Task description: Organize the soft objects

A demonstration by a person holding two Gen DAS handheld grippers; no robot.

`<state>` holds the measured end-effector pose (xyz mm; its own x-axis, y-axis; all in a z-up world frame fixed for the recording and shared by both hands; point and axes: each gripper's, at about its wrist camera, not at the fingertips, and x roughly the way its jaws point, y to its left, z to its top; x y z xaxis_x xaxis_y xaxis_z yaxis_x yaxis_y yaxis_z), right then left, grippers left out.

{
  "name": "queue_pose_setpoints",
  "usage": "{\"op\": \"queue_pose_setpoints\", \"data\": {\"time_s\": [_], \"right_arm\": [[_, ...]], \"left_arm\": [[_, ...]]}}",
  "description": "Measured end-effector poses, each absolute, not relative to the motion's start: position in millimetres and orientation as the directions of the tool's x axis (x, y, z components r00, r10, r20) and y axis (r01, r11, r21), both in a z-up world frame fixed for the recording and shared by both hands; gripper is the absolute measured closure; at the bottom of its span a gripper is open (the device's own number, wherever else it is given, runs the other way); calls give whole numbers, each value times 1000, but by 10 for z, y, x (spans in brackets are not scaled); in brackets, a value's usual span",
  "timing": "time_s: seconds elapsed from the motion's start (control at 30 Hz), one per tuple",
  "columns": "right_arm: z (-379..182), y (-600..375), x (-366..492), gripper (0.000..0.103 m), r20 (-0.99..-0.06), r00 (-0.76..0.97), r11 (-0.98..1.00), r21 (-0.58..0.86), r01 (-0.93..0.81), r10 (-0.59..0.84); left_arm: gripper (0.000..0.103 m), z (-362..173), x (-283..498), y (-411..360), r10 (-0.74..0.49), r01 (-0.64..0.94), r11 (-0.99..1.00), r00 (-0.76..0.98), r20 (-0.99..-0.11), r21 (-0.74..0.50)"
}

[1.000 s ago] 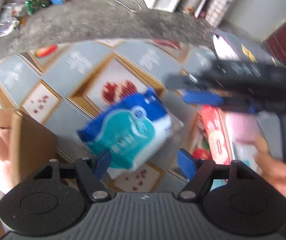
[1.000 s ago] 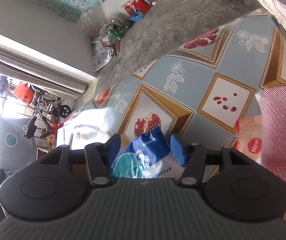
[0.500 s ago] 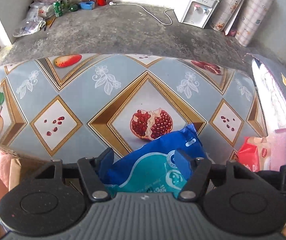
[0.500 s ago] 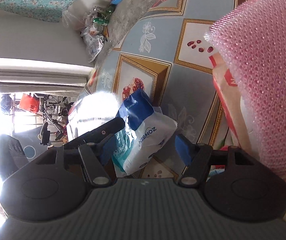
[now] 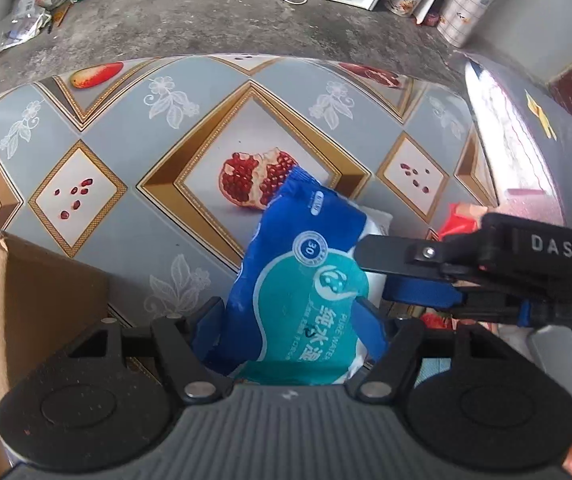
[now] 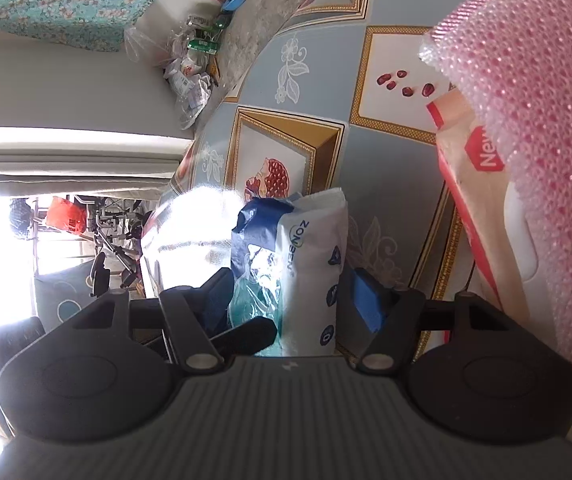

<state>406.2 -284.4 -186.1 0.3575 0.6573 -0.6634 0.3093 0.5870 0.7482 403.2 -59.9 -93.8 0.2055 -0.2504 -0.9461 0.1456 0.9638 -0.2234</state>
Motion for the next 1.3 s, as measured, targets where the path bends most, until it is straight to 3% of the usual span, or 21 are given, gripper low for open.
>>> {"op": "queue_pose_setpoints", "data": {"time_s": [0.3,0.6,0.9,1.3], "right_arm": [[-1957,-2652,4113,50,-683,320,629,730,267,657],[-1968,-2646,4112,65,-666,350,633,742,222,659],[-1707,-2633,4030,66,-642,390,633,755,173,660],[-913,-2736,3500,66,-617,491,662,742,103,615]], "left_arm": [[23,-1015,4007,-826,-247,210,955,182,-952,-208],[27,-1033,3990,-923,-225,231,957,211,-951,-175],[28,-773,3867,-912,-217,223,961,260,-941,-160],[28,-120,3379,-989,-266,278,945,351,-898,-171]]}}
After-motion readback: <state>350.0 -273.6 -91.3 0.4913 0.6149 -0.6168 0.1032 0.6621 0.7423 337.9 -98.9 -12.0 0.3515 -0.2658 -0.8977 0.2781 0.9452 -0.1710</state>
